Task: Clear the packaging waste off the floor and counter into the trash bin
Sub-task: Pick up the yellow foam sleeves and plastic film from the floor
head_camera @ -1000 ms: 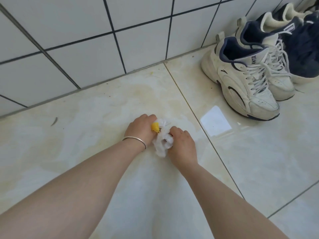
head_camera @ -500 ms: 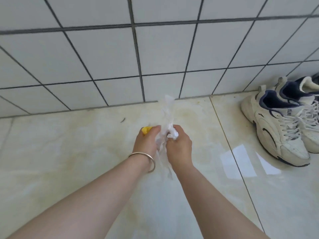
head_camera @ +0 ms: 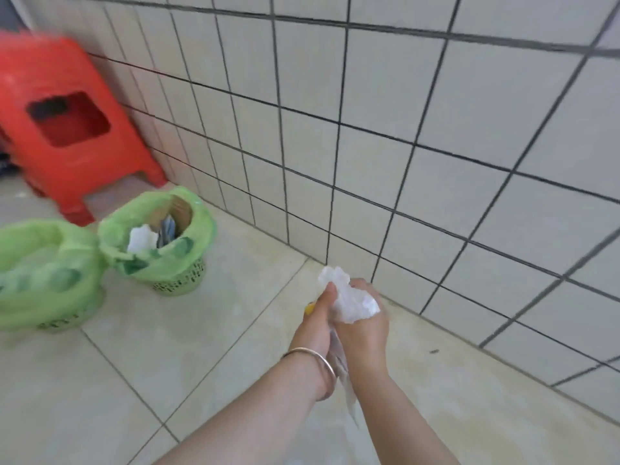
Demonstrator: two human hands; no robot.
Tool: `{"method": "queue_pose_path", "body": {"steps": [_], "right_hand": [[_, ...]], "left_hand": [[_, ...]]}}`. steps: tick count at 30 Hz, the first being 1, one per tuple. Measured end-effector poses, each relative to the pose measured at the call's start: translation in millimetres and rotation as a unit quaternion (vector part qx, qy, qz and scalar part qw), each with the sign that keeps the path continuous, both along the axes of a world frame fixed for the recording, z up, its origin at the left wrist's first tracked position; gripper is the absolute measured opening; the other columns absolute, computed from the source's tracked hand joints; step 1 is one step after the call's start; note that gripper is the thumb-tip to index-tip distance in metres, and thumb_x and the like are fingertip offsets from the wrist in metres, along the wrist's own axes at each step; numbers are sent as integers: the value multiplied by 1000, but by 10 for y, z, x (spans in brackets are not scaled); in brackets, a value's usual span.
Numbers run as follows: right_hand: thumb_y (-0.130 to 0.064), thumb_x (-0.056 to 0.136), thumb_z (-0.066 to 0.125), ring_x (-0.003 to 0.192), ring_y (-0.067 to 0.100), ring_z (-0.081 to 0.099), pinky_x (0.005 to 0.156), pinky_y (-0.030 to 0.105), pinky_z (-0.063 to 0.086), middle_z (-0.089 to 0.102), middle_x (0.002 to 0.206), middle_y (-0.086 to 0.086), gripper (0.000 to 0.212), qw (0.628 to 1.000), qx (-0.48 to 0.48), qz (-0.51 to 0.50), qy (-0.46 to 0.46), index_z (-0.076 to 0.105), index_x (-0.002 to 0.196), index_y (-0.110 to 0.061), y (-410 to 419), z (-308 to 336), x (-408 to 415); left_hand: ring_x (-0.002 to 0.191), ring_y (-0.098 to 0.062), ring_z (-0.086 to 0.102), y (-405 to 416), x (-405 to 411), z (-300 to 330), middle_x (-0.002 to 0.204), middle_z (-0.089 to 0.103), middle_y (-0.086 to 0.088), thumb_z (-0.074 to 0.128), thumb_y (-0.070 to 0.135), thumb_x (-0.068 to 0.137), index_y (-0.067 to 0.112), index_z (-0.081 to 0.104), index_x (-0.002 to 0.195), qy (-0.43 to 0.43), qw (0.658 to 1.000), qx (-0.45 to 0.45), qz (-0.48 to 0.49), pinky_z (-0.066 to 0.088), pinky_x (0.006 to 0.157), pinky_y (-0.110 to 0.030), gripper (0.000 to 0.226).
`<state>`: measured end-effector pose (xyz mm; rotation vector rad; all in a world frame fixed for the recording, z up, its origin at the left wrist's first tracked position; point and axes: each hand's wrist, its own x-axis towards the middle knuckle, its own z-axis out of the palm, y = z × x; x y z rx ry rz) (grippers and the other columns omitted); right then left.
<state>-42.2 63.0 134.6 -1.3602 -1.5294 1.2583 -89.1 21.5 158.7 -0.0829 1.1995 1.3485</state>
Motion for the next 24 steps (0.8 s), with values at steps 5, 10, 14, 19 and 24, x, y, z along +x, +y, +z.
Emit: {"method": "queue_pose_path", "body": {"steps": [5, 10, 14, 19, 24], "right_hand": [[-16, 76, 66, 70, 15, 55, 65, 25, 45, 53, 90, 0, 37, 995, 36, 89, -13, 45, 66, -44, -424, 228, -1154], [-10, 83, 60, 81, 24, 54, 68, 31, 43, 48, 96, 0, 20, 975, 126, 167, -72, 51, 73, -24, -774, 259, -2488], [-23, 73, 45, 82, 22, 47, 63, 26, 34, 45, 72, -13, 11, 952, 120, 264, -94, 41, 69, -33, -1068, 100, -3608], [-28, 72, 38, 81, 19, 53, 62, 29, 40, 55, 79, -8, 11, 932, -6, 357, -67, 43, 80, -32, -1423, 46, -4620], [-32, 76, 38, 114, 12, 52, 88, 27, 44, 50, 123, -13, 58, 911, 8, 404, -88, 35, 134, -36, -1477, 209, -5053]], "left_hand": [[65, -11, 68, -381, -1128, 111, 83, 72, 0, 59, 44, 85, 16, 62, 108, -7, 996, 5, 88, 49, 48, -16, 36], [42, -9, 57, -793, -2418, 67, 51, 59, 4, 57, 35, 89, 18, 57, 82, 33, 986, 5, 162, 37, 35, -9, 18], [53, -13, 56, -1145, -3508, 8, 64, 59, -1, 52, 29, 92, 17, 60, 93, 36, 977, -20, 209, 40, 38, -11, 15], [58, -16, 57, -1489, -4620, -118, 67, 60, -2, 48, 29, 91, 16, 59, 80, 71, 966, -69, 240, 44, 51, -19, 20], [90, -30, 68, -1536, -5168, -87, 103, 67, -15, 51, 34, 68, 18, 51, 116, 111, 955, -101, 255, 54, 83, -42, 51]]}}
